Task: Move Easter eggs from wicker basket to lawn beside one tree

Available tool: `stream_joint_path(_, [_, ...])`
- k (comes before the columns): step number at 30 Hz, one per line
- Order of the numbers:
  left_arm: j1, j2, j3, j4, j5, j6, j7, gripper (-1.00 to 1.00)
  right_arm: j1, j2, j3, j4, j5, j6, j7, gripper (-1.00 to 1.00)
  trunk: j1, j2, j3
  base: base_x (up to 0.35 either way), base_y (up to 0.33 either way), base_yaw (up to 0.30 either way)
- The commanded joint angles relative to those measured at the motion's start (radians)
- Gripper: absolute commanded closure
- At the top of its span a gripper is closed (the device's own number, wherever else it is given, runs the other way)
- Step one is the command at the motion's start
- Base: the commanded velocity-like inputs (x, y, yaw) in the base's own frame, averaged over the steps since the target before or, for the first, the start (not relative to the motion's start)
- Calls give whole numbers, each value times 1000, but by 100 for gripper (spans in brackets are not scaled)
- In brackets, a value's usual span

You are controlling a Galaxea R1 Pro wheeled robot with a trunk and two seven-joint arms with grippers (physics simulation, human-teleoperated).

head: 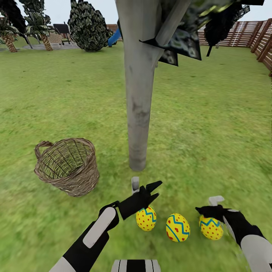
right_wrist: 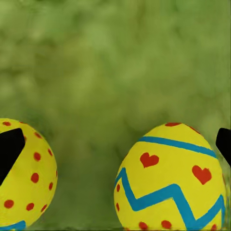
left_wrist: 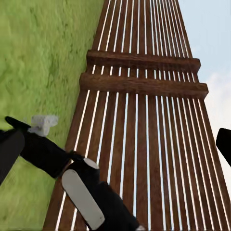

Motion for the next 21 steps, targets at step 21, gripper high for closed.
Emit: stream_joint_path(21, [23,219,-4,-31,3,144,212,-100,34,-55,-50,45,52,207,320,-100,-10,5,81,0,0,0])
